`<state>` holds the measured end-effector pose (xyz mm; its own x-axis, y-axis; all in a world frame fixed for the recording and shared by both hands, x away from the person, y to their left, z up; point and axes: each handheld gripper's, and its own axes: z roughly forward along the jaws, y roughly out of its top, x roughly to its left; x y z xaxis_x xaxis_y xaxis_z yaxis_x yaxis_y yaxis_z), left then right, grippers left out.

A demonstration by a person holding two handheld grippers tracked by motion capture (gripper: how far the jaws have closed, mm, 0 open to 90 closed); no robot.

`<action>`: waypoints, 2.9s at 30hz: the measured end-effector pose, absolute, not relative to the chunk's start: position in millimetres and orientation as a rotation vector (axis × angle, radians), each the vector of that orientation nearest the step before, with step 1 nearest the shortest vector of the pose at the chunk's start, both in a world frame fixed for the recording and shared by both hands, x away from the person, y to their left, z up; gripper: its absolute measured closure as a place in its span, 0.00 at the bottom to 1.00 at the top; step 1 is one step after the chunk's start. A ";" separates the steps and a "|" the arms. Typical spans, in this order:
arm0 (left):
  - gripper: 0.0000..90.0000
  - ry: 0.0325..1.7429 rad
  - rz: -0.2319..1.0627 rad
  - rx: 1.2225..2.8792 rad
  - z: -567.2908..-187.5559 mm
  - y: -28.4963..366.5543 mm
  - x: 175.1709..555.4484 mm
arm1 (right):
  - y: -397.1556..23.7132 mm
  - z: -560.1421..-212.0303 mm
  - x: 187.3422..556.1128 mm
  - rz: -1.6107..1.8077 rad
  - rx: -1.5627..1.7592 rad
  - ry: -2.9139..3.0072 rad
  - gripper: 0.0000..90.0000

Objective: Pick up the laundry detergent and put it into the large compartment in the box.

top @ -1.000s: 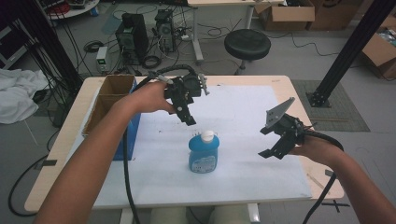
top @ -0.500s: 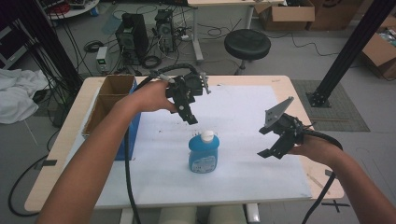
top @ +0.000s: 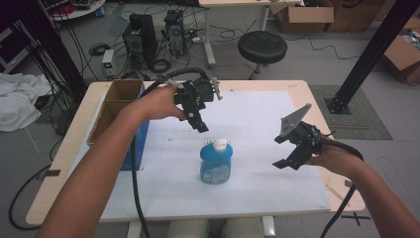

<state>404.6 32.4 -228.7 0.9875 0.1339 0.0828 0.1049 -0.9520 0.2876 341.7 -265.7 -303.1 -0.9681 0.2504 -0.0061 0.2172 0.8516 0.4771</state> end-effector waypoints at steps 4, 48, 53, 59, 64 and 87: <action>0.23 0.181 0.144 2.855 -229.7 32.6 404.9 | -266.9 -303.9 342.6 0.755 0.379 2.952 0.18; 0.21 0.076 0.054 2.774 -227.5 18.5 351.4 | -260.6 -306.8 342.2 0.772 0.339 2.953 0.18; 0.21 0.065 0.051 2.787 -233.4 11.6 347.2 | -261.0 -306.9 341.6 0.777 0.341 2.952 0.18; 0.21 0.057 0.046 2.801 -240.3 5.1 346.0 | -260.3 -308.4 340.5 0.776 0.337 2.954 0.18; 0.21 0.060 0.039 2.808 -247.2 2.0 347.3 | -260.7 -309.4 340.3 0.779 0.338 2.954 0.18; 0.21 0.067 0.045 2.867 -273.1 -11.6 346.7 | -259.9 -313.3 341.0 0.783 0.333 2.962 0.18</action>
<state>346.7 -11.6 -273.1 0.9985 0.0500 0.0244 0.0415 -0.9617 0.2708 341.0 -259.9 -313.3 -0.9748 0.2229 -0.0026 0.1924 0.8476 0.4945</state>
